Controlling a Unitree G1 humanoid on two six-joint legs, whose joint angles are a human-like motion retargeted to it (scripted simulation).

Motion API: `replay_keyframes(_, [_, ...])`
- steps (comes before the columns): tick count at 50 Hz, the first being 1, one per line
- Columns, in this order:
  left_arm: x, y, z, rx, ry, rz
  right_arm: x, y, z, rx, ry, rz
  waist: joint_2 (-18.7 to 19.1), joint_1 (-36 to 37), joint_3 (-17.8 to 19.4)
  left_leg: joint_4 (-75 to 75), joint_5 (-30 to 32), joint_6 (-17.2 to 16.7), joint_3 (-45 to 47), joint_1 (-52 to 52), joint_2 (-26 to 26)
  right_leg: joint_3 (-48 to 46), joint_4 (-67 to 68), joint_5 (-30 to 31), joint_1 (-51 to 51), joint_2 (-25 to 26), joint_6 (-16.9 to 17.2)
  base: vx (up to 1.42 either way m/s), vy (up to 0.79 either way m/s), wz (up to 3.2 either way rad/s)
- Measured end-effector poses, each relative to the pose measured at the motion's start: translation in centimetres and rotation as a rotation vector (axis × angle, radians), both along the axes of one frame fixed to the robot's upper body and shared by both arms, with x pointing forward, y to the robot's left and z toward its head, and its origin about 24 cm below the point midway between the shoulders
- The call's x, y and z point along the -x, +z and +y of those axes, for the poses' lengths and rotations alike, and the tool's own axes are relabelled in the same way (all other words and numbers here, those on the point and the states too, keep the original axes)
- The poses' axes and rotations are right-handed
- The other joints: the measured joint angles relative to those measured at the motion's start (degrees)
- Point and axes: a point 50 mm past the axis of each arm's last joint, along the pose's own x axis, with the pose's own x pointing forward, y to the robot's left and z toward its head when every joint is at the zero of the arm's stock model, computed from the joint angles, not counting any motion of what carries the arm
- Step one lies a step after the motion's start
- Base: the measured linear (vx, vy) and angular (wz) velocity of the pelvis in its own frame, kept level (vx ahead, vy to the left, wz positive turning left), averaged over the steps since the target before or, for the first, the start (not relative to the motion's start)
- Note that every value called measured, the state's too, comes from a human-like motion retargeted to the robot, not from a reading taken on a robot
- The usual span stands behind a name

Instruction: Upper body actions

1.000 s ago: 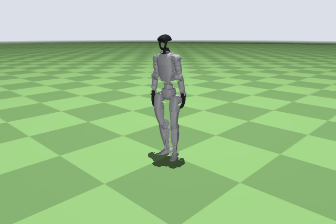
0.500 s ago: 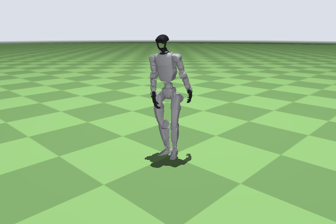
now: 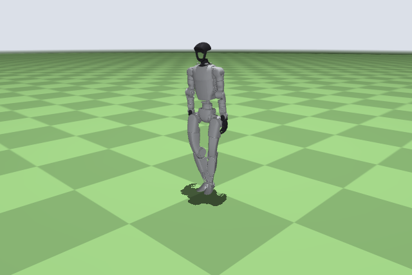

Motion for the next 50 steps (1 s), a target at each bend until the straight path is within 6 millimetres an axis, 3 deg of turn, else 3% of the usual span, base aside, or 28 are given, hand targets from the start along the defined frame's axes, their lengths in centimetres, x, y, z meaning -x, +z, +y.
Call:
replay_keyframes(2, [6.3, 0.8, 0.5, 0.014, 0.083, 0.182, -5.7, -0.1, 3.1, -0.146, 0.152, -0.126, -1.8, 3.7, -0.7, 8.0, 4.8, -2.5, 6.6, -2.0, 1.2, -8.0, -7.5, -3.2, 3.9, -2.5, -4.6, 0.08, -0.04, -1.48])
replay_keyframes(3, [8.3, 1.4, 0.7, 0.023, 0.12, 0.249, -9.4, 0.3, 4.8, -0.22, 0.218, -0.22, -3.9, 6.2, -0.1, 15.4, 10.5, -4.5, 11.8, -4.2, 3.3, -5.7, -9.7, -0.9, 3.8, -4.7, -4.3, -0.26, -0.14, -1.06])
replay_keyframes(5, [10.2, 2.2, 2.3, -0.02, 0.169, 0.334, -17.7, 2.8, 8.4, -0.365, 0.314, -0.465, -4.5, 8.2, 2.4, 37.8, 20.5, -5.3, 10.5, -17.3, 13.4, -0.7, -11.0, 1.5, 1.8, -7.6, -1.9, -0.52, -0.33, 0.16])
replay_keyframes(7, [12.6, 3.2, 4.7, -0.156, 0.233, 0.392, -24.0, 6.8, 11.2, -0.495, 0.411, -0.708, -5.5, 11.7, 1.8, 50.9, 21.4, -0.3, 8.8, -29.5, 17.0, -7.3, -12.1, 2.0, -0.6, -6.4, -4.0, -0.3, -0.39, 0.25])
replay_keyframes(10, [16.7, 5.3, 6.5, -0.253, 0.344, 0.498, -28.8, 11.9, 13.8, -0.618, 0.59, -0.946, -7.8, 12.8, 2.1, 62.5, 13.2, 4.4, 7.3, -38.2, 18.9, -4.3, -11.0, 1.4, -1.6, -8.0, -5.0, 0.08, -0.18, 0.31])
replay_keyframes(13, [15.7, 4.9, 6.5, -0.293, 0.393, 0.483, -30.2, 13.4, 14.0, -0.538, 0.527, -1.119, -8.9, 13.9, 3.9, 64.2, 10.4, 3.4, 7.4, -39.8, 17.9, -3.5, -9.9, 0.8, -1.3, -10.1, -4.4, -0.09, 0.02, 0.19])
replay_keyframes(15, [14.5, 4.2, 6.5, -0.294, 0.4, 0.404, -29.7, 12.8, 13.6, -0.52, 0.439, -1.156, -8.3, 12.4, 3.3, 63.2, 10.3, 1.3, 5.2, -39.8, 15.9, -4.0, -10.3, 0.5, -0.7, -9.6, -4.2, 0.05, 0.05, 0.67])
replay_keyframes(18, [12.4, 3.2, 5.9, -0.239, 0.342, 0.325, -25.7, 8.9, 12.0, -0.501, 0.442, -0.987, -7.3, 10.9, 0.4, 55.5, 12.3, -1.3, 4.0, -34.6, 12.9, -6.3, -10.9, -0.6, 0.4, -8.6, -3.6, 0.26, 0.08, 0.71])
replay_keyframes(22, [7.6, 1.6, 4.4, -0.208, 0.166, 0.24, -14.4, 1.8, 8.0, -0.364, 0.407, -0.523, -6.9, 8.6, -1.8, 28.8, 16.4, -5.8, 1.7, -17.8, 4.8, -9.1, -8.4, -3.2, 2.7, -7.8, -2.2, 0.3, 0.09, 0.43])
replay_keyframes(24, [4.1, 0.8, 3.3, -0.285, 0.027, 0.167, -7.5, -0.2, 5.2, -0.262, 0.33, -0.275, -5.8, 7.7, -1.4, 12.1, 6.9, -4.6, -0.3, -7.0, 0.3, -9.6, -4.0, -4.2, 3.2, -6.2, -1.7, 0.26, 0.09, -0.16])
replay_keyframes(25, [2.2, 0.5, 2.7, -0.327, -0.046, 0.106, -3.9, -0.4, 3.8, -0.216, 0.287, -0.143, -4.8, 6.9, -1.1, 5.2, 0.4, -2.7, 0.8, -1.6, -0.8, -9.7, -0.9, -3.6, 2.8, -4.8, -1.6, 0.25, 0.15, -0.56])
replay_keyframes(27, [-3.1, 0.1, 1.3, -0.311, -0.182, -0.087, 1.7, 0.1, 0.5, -0.098, 0.171, 0.085, -1.6, 5.7, 1.1, -6.1, 1.8, 2.6, 0.1, 4.2, -2.0, -14.2, 10.6, 7.6, 0.0, -5.3, -2.6, 0.08, 0.2, -0.78])
replay_keyframes(28, [-6.8, 0.3, 1.0, -0.28, -0.248, -0.202, 3.5, 0.5, -0.9, -0.034, 0.083, 0.158, -0.2, 4.5, 2.4, -8.4, 3.1, 1.9, -1.0, 5.1, -0.3, -16.1, 19.9, 14.6, -4.4, -7.7, -2.6, -0.2, 0.23, -0.39])
replay_keyframes(30, [-13.7, 1.6, -0.1, -0.229, -0.342, -0.423, 6.7, 1.5, -3.2, 0.109, -0.127, 0.218, 0.8, 1.3, 3.9, -9.6, 4.0, 0.4, 3.3, 4.7, 2.0, -12.2, 37.5, 22.2, -16.5, -11.0, -2.7, -0.32, 0.28, 0.07])
replay_keyframes(33, [-22.8, 5.6, -1.2, -0.223, -0.395, -0.741, 10.4, 2.8, -5.2, 0.26, -0.452, 0.199, 1.3, -4.2, 5.0, -8.9, 4.2, 2.0, -1.6, 1.5, 1.5, -14.9, 51.3, 14.0, -26.4, -16.5, -6.8, -0.22, 0.12, 0.56])
replay_keyframes(35, [-25.9, 7.7, -1.4, -0.25, -0.426, -0.877, 13.0, 3.6, -5.3, 0.327, -0.611, 0.211, 0.8, -3.8, 5.9, -7.4, 3.8, 2.2, -3.3, 1.0, 2.4, -13.0, 55.5, 12.0, -29.9, -15.5, -6.6, 0.08, -0.16, 0.13])
replay_keyframes(37, [-26.8, 8.4, -2.1, -0.278, -0.422, -0.936, 15.0, 4.2, -4.9, 0.422, -0.679, 0.225, 0.6, -3.2, 5.1, -6.5, 3.4, 1.7, -4.6, 0.7, 3.4, -9.4, 55.6, 13.5, -32.4, -11.6, -3.6, 0.09, -0.16, -0.08])
replay_keyframes(40, [-27.3, 8.9, -2.2, -0.294, -0.337, -0.993, 16.0, 4.7, -5.0, 0.524, -0.653, 0.207, 0.1, -1.2, 3.4, -7.0, 3.0, 1.3, -1.9, 1.0, 3.8, -5.1, 51.6, 15.2, -31.8, -6.3, -0.1, 0.07, -0.08, -0.67])
replay_keyframes(43, [-24.9, 7.2, -0.9, -0.257, -0.334, -0.933, 15.8, 4.6, -5.0, 0.487, -0.552, 0.223, 0.5, -1.9, 1.0, -7.0, 2.0, 1.0, -0.8, 1.6, 3.4, -3.2, 39.4, 16.4, -23.8, -3.3, 0.2, 0.23, -0.02, -0.37])
replay_keyframes(46, [-19.1, 3.8, 0.4, -0.246, -0.348, -0.696, 14.1, 3.6, -4.0, 0.358, -0.465, 0.252, -0.3, -1.6, -0.1, -3.5, -0.2, 0.1, -0.4, 1.7, 2.2, 0.5, 19.7, 16.8, -11.6, -0.8, 1.8, 0.16, -0.02, 0.01])
replay_keyframes(47, [-16.4, 2.6, 0.9, -0.255, -0.332, -0.592, 13.2, 3.2, -3.6, 0.311, -0.425, 0.255, -1.0, -1.3, -0.2, -1.1, -0.7, -0.4, -0.6, 1.6, 1.6, 1.4, 13.0, 13.7, -7.0, -0.3, 1.8, 0.21, -0.13, 0.16])
replay_keyframes(48, [-13.2, 1.5, 1.6, -0.278, -0.3, -0.468, 12.0, 2.7, -3.3, 0.271, -0.372, 0.252, -1.7, -0.7, 0.0, 2.0, -0.5, -0.9, -0.2, 1.5, 1.1, 0.2, 7.5, 6.6, -2.3, -0.6, 0.8, 0.21, -0.11, -0.07])
replay_keyframes(50, [-5.7, 0.2, 2.3, -0.363, -0.208, -0.175, 8.6, 1.6, -2.4, 0.23, -0.245, 0.222, -4.0, 2.2, -0.5, 11.7, 5.9, -3.0, 7.5, 0.7, 2.3, -9.1, -0.8, -2.5, 3.8, -5.2, -3.1, 0.09, -0.04, -0.61])
